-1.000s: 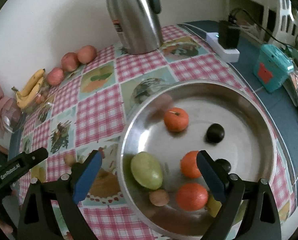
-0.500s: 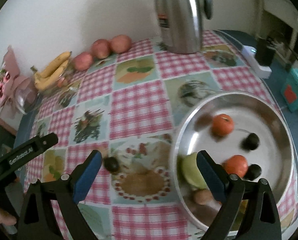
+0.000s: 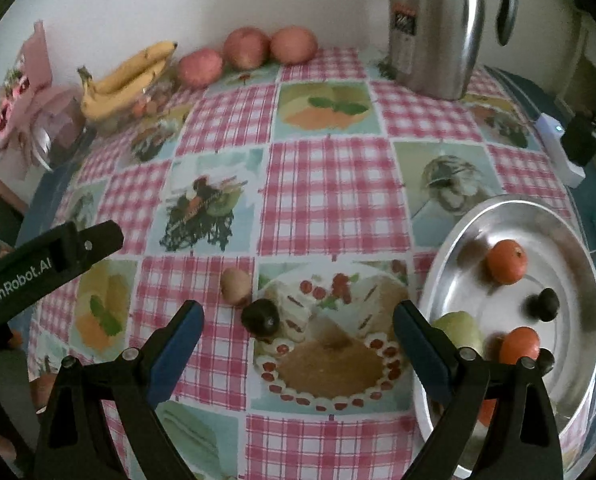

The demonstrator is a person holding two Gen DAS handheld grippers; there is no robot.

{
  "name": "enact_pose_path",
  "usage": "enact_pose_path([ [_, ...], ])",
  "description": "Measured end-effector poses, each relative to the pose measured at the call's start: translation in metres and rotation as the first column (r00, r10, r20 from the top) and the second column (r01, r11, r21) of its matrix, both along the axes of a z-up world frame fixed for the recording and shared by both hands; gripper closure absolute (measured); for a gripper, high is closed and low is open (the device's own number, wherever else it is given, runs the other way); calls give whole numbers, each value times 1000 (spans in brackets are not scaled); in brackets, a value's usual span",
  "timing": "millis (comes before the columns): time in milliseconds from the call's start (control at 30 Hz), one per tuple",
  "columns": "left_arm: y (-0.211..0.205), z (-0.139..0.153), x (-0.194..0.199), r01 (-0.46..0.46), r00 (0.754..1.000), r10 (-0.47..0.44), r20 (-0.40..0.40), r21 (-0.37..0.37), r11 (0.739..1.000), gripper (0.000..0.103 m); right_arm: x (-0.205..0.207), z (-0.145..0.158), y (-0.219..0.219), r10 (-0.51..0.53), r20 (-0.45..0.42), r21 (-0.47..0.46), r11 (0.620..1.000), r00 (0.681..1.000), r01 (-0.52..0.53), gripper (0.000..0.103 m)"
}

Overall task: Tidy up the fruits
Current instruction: 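Lower the right tool onto the dark plum and close it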

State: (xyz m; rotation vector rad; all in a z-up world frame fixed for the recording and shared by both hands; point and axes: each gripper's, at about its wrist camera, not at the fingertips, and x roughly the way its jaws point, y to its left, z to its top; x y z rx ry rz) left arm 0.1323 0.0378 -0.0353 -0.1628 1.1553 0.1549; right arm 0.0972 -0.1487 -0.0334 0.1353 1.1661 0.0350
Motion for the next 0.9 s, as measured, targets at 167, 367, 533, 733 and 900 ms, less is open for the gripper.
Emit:
enact_pose_path([
  [167, 3, -20, 4, -6, 998, 6, -68, 4, 1000, 0, 5, -16, 8, 25, -49, -12, 1000, 998, -26, 8],
  [367, 3, -48, 7, -5, 987, 2, -161, -20, 1000, 0, 10, -34, 12, 39, -102, -29, 999, 994, -42, 8],
  [533, 0, -59, 7, 7, 982, -4, -191, 12, 1000, 0, 8, -41, 14, 58, -117, -46, 997, 991, -64, 8],
  [733, 4, -61, 5, -15, 982, 14, -189, -4, 1000, 0, 11, -46, 17, 72, -121, -65, 995, 990, -80, 8],
  [900, 6, -59, 7, -22, 983, 18, -184, -17, 1000, 0, 8, -49, 21, 94, -113, -107, 989, 989, -106, 16],
])
